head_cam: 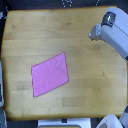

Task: Folding a cloth

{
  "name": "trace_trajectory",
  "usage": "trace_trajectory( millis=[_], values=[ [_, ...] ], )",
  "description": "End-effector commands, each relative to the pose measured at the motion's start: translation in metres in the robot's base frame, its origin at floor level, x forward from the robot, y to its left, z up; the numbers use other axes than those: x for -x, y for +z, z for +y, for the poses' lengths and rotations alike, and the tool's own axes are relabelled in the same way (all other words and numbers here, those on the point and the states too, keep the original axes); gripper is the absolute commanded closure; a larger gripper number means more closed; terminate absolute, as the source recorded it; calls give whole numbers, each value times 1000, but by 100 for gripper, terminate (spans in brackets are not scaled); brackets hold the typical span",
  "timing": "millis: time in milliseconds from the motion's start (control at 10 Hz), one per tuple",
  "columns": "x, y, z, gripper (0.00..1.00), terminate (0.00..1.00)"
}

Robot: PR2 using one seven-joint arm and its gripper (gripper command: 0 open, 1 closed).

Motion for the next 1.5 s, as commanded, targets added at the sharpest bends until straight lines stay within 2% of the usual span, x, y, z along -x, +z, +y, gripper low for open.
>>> trace_trajectory(
  millis=[0, 100, 400, 700, 1400],
  values=[
    [1, 0, -1, 0, 0],
    [1, -4, -1, 0, 0],
    [27, -20, 40, 0, 0],
    [70, -48, 107, 0, 0],
    [110, -90, 199, 0, 0]
  ],
)
